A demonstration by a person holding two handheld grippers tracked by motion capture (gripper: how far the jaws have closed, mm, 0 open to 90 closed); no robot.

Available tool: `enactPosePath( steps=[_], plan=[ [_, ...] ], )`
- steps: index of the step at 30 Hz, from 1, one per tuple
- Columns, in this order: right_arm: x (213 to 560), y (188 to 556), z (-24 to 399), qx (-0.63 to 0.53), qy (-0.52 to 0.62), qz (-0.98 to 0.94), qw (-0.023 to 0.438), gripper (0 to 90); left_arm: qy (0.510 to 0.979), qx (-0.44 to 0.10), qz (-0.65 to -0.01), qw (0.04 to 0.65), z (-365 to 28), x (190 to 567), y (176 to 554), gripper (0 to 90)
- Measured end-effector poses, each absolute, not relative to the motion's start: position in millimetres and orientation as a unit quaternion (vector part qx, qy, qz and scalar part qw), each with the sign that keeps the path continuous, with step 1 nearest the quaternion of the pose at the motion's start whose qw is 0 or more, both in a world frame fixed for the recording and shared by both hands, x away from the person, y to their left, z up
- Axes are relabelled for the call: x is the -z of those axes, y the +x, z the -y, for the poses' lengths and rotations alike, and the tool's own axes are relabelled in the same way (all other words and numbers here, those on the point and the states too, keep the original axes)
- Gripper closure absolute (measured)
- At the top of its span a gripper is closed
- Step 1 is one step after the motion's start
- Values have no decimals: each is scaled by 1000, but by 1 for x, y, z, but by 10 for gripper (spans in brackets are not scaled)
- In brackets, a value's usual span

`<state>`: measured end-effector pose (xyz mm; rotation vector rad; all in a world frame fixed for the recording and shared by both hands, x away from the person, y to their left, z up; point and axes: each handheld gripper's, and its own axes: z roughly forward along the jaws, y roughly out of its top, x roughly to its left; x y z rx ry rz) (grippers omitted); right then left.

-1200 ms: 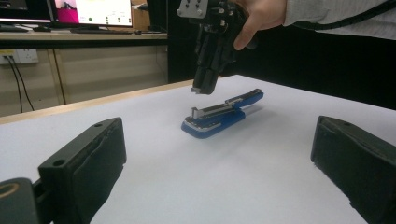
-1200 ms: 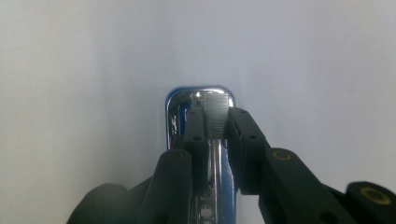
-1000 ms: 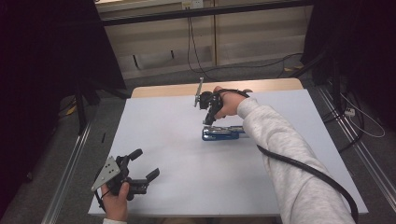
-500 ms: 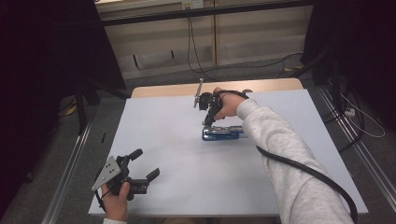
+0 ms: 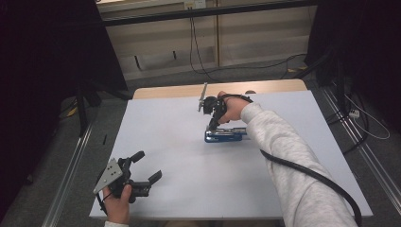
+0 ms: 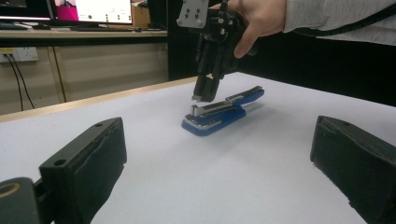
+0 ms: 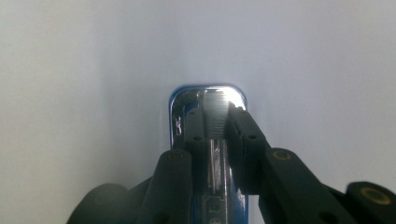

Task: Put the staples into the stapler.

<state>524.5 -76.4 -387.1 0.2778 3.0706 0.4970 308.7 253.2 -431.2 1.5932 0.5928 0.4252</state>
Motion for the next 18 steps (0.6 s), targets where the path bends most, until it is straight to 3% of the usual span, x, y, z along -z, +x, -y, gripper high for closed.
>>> enactPosePath(
  steps=[18],
  plan=[
    [396,524,76,-158,88,-983,6,787,697,-190,-261,641,-252,432,309,36]
  ],
)
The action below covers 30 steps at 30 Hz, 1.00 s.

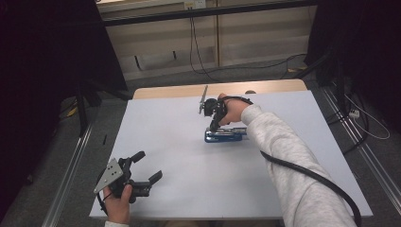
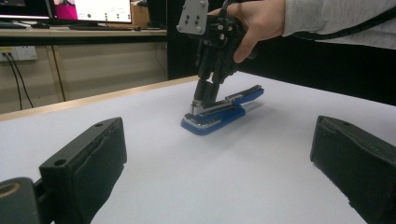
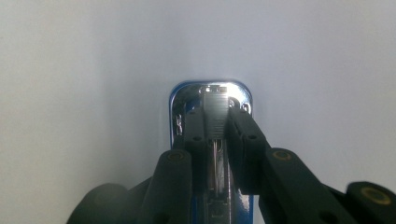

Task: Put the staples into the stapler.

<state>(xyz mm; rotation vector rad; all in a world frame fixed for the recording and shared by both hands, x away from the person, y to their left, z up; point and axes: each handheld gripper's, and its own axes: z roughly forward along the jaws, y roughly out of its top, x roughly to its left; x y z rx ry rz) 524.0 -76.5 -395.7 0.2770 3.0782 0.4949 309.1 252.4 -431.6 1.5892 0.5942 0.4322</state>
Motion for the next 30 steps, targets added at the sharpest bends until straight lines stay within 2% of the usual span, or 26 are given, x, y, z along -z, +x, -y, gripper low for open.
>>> enactPosePath(
  steps=[6,7,8,18,22,30],
  plan=[
    [396,524,76,-159,92,-983,5,780,700,-192,-259,637,-253,432,309,36],
    [396,524,76,-159,93,-983,5,759,703,-190,-256,635,-253,432,309,35],
    [396,524,77,-162,94,-982,9,690,701,-182,-261,638,-252,432,309,35],
    [389,516,90,-189,112,-976,16,588,701,-181,-264,637,-251,432,311,36],
    [383,512,109,-232,145,-961,22,503,699,-193,-269,634,-251,430,312,36],
    [388,496,142,-268,177,-947,29,425,712,-174,-272,623,-240,428,320,35]
  ],
)
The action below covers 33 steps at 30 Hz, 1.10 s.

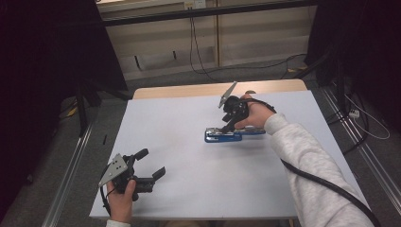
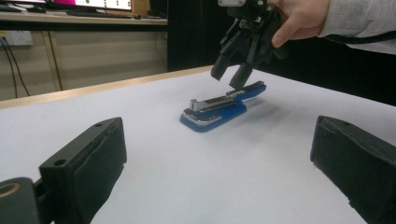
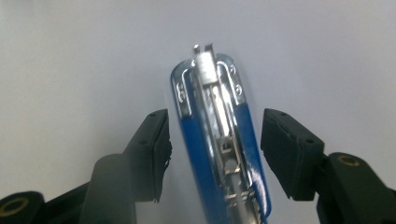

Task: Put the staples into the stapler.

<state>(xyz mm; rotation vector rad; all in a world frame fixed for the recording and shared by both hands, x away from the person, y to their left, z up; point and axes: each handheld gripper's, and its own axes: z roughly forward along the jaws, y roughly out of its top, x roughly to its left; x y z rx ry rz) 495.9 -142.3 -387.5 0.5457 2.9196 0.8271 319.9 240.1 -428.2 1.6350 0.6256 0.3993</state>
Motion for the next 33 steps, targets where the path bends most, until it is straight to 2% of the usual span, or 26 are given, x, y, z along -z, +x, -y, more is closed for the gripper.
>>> enactPosePath(
  steps=[8,19,33],
  plan=[
    [396,486,168,-273,211,-937,43,312,736,-135,-275,604,-223,428,329,35],
    [400,468,192,-310,256,-914,61,156,746,-126,-278,592,-206,426,343,35],
    [411,438,232,-325,303,-892,88,118,753,-109,-281,584,-185,428,361,34]
  ],
)
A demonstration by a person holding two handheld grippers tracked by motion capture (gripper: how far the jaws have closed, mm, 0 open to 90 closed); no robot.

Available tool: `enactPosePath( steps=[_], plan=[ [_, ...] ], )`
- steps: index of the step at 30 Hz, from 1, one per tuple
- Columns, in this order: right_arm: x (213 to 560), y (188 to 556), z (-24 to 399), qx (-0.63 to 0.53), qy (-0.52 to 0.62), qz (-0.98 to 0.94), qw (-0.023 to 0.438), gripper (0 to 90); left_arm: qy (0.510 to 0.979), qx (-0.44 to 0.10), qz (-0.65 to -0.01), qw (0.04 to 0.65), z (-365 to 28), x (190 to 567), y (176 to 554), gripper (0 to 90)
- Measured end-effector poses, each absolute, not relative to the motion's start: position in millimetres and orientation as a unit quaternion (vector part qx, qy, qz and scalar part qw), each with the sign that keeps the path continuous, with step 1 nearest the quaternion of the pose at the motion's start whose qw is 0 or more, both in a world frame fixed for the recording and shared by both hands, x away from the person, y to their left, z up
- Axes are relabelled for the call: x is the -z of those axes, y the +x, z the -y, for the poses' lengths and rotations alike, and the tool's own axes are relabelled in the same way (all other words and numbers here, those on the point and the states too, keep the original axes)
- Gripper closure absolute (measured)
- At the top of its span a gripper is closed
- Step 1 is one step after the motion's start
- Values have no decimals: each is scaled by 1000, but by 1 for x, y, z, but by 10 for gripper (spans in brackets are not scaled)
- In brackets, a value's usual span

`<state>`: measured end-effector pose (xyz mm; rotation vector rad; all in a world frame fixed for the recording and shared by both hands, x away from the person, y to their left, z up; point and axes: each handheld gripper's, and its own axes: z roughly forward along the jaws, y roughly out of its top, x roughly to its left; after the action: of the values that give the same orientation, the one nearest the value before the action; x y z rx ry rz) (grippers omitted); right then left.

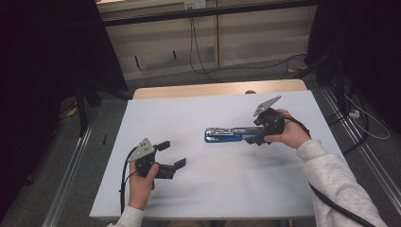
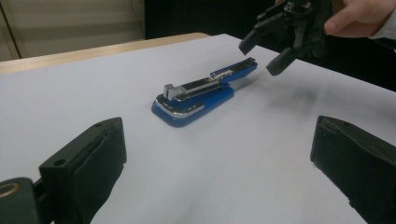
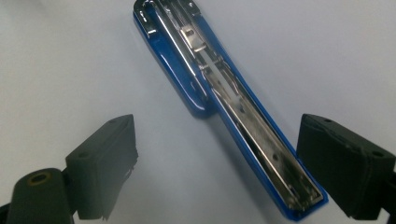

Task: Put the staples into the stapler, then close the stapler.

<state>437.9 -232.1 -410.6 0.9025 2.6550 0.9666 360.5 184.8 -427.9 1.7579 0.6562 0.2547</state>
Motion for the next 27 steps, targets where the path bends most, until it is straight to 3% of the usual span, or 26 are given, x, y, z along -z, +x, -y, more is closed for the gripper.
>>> enactPosePath(
  steps=[20,27],
  plan=[
    [427,413,280,-354,380,-845,124,116,778,-108,-298,543,-155,433,393,31],
    [430,409,292,-353,408,-831,140,203,778,-114,-315,531,-143,436,407,38]
  ],
)
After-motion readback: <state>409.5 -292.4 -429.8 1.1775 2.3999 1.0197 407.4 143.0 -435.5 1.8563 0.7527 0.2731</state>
